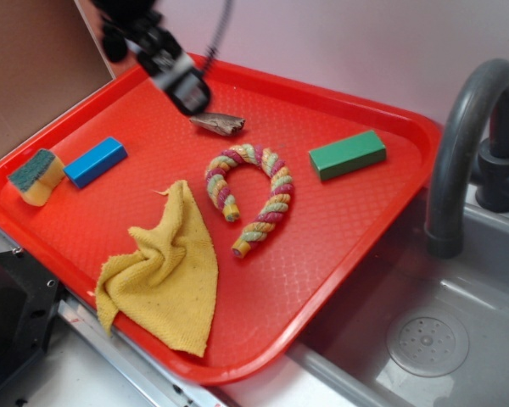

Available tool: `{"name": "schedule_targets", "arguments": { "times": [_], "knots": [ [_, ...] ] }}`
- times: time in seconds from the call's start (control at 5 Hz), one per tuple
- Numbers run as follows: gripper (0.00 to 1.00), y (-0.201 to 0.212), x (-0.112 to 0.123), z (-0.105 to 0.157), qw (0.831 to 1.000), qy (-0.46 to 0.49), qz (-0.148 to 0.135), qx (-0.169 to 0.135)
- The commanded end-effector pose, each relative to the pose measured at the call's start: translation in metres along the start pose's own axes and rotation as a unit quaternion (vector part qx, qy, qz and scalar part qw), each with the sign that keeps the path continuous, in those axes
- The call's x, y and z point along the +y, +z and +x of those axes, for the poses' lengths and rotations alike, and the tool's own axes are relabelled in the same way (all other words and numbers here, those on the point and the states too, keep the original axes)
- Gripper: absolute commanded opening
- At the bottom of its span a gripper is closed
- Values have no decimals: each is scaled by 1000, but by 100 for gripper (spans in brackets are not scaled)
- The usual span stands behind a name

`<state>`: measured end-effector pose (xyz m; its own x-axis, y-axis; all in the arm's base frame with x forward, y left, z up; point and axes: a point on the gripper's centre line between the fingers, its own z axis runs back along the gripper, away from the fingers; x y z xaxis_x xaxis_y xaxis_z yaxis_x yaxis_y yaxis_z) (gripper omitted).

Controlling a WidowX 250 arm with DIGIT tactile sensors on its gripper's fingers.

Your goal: Grab the green block.

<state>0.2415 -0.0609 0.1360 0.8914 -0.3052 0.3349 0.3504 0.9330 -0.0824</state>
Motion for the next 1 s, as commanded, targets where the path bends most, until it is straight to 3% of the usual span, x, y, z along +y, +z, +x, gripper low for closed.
{"name": "schedule_targets", "arguments": {
  "times": [0.0,0.4,0.8],
  "knots": [
    [100,-16,-14,56,1000,1,-6,-24],
    [100,-65,-39,79,999,-38,13,7],
    [100,-102,-42,81,997,-49,47,40]
  ]
}}
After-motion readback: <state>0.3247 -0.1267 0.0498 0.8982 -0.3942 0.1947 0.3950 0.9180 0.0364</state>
